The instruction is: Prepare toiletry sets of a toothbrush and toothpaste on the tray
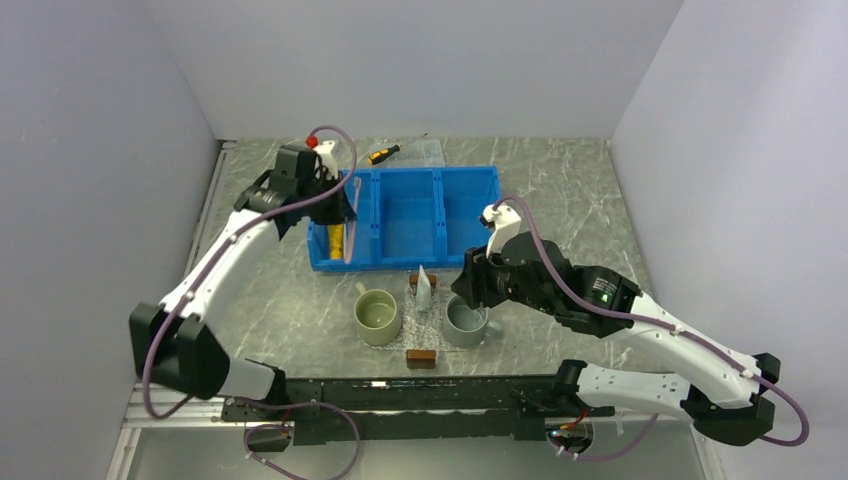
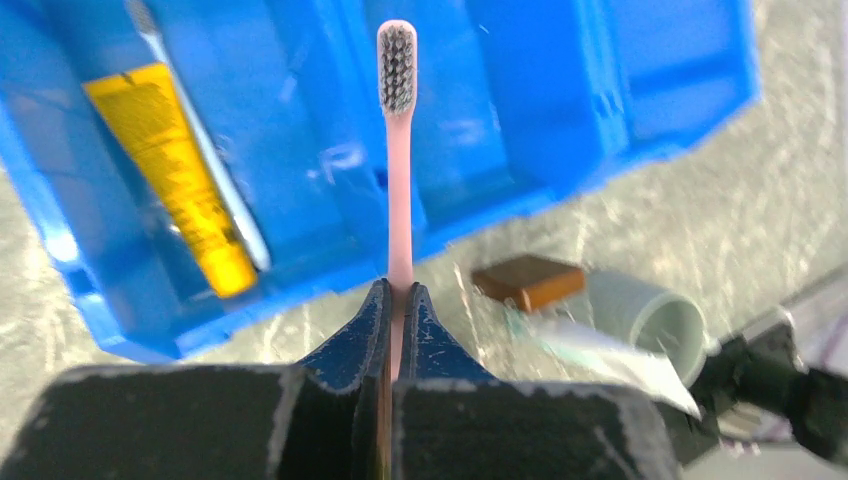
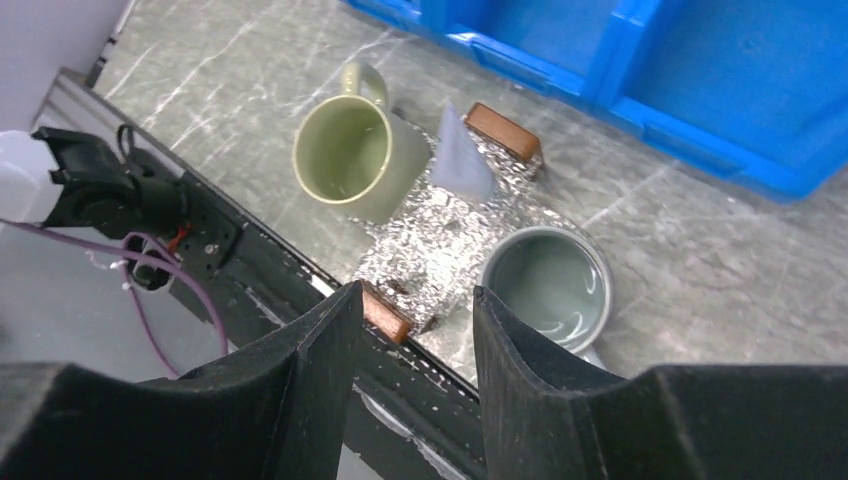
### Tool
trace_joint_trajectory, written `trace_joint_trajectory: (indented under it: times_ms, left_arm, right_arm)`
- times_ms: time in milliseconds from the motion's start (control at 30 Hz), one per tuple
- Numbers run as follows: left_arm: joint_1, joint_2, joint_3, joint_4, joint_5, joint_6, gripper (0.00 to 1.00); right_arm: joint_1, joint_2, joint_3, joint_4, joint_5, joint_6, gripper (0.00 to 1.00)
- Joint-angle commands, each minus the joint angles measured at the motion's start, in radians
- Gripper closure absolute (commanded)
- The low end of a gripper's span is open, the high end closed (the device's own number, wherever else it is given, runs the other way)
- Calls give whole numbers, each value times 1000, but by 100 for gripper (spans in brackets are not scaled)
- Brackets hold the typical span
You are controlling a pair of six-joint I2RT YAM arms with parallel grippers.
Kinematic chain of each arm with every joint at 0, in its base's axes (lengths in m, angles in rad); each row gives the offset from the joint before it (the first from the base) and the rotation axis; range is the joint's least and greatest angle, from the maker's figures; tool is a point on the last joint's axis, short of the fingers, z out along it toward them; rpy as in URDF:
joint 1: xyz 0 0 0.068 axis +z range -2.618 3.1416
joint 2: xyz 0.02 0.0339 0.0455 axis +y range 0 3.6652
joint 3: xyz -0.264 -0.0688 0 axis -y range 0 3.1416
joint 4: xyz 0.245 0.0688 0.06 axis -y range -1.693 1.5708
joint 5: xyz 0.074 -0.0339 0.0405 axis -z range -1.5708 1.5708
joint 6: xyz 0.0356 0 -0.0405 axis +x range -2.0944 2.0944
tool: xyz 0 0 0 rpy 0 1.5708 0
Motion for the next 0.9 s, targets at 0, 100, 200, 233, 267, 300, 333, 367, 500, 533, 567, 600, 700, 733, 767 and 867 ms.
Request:
trace_joint_trajectory:
  times_ms: [0, 100, 200, 233, 267, 300, 333, 367, 500, 533, 567, 600, 700, 733, 767, 867]
  left_arm:
    - [-12, -157, -103, -14, 187, 32, 100]
    - [-13, -247, -180, -17, 278, 36, 100]
    - [-16, -328, -263, -6, 408, 35, 100]
    - [-17, -354, -300, 5, 451, 35, 100]
    - [-19, -384, -329, 16, 485, 36, 100]
    - [-21, -410, -353, 25, 515, 35, 100]
    - [-23, -436, -380, 35, 546, 38, 100]
    - [-25, -459, -405, 45, 575, 38, 100]
    - [-51, -529, -514, 139, 732, -2, 100]
    - [-62, -543, -528, 150, 755, -4, 100]
    - [-74, -556, -539, 151, 769, -1, 100]
    - [-87, -573, -550, 154, 775, 2, 100]
    - [-135, -618, -576, 160, 791, 15, 100]
    - [-154, -635, -581, 160, 799, 24, 100]
    - [-172, -649, -583, 161, 808, 35, 100]
    - [-218, -693, -581, 149, 820, 64, 100]
  right_arm:
    - [2, 0, 34, 126, -82, -80, 53]
    - [2, -21, 6, 200, -130, -103, 51]
    - [2, -26, -16, 254, -167, -127, 50]
    - [2, -21, -14, 263, -178, -137, 50]
    - [1, -14, -12, 270, -188, -146, 50]
    - [2, -4, -8, 275, -198, -154, 50]
    - [2, 5, -5, 281, -215, -160, 50]
    - [2, 13, -3, 288, -241, -170, 49]
    - [3, 36, -1, 322, -317, -192, 44]
    - [3, 39, -5, 328, -322, -191, 43]
    - [3, 44, -5, 328, -322, -191, 43]
    - [2, 49, -2, 324, -325, -192, 43]
    - [3, 71, 11, 306, -363, -208, 43]
    - [2, 78, 16, 301, -386, -215, 43]
    - [2, 83, 23, 298, -410, -223, 43]
    - [3, 94, 31, 281, -476, -245, 43]
